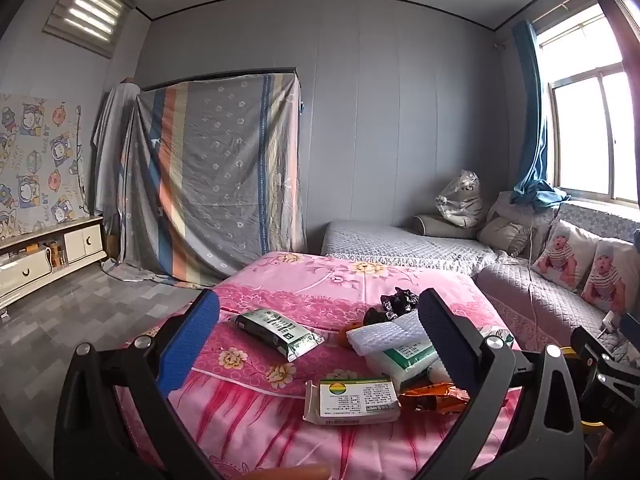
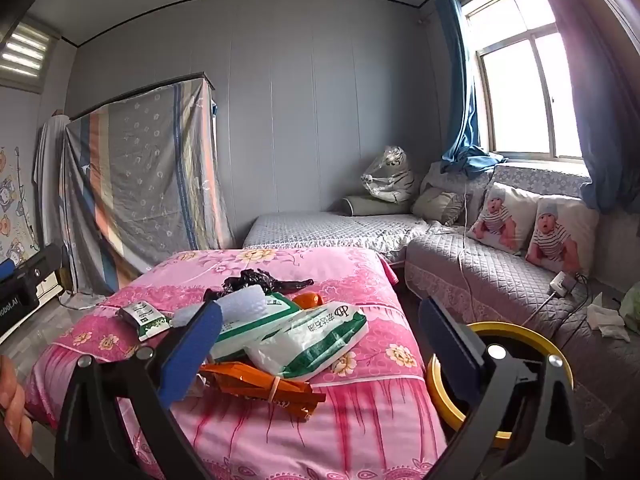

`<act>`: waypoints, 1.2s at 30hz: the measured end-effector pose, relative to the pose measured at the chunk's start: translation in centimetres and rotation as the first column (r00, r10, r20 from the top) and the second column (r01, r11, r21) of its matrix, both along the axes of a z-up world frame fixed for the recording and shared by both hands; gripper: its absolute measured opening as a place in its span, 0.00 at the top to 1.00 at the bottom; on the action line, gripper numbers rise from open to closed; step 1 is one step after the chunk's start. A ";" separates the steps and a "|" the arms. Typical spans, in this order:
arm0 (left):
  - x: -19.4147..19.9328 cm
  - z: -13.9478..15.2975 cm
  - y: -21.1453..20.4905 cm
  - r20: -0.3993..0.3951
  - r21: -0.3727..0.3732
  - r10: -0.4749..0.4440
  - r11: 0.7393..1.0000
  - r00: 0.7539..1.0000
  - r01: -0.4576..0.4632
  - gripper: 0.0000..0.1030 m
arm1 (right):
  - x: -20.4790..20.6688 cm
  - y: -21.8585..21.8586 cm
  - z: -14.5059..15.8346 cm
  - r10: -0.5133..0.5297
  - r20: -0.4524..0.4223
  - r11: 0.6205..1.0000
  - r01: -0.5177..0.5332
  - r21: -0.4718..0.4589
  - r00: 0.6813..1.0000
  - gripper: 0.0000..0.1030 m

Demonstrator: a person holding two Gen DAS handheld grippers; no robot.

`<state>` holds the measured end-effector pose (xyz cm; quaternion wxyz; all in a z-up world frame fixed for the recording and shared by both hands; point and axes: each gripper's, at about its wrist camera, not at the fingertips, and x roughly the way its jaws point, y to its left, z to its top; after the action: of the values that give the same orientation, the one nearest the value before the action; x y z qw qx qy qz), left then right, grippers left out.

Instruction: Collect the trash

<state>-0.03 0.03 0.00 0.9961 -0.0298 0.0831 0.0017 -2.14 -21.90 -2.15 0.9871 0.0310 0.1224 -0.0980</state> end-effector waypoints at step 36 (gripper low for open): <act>1.2 -1.3 0.0 -0.062 -0.022 -0.023 1.000 0.998 0.022 0.08 | 0.5 -1.2 -0.9 -0.013 -0.048 0.998 0.016 0.068 0.999 0.08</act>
<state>1.16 0.02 -1.26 0.9926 -0.0396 0.1145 -0.0094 -1.65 -23.06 -3.01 0.9816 0.0632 0.1487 -0.1017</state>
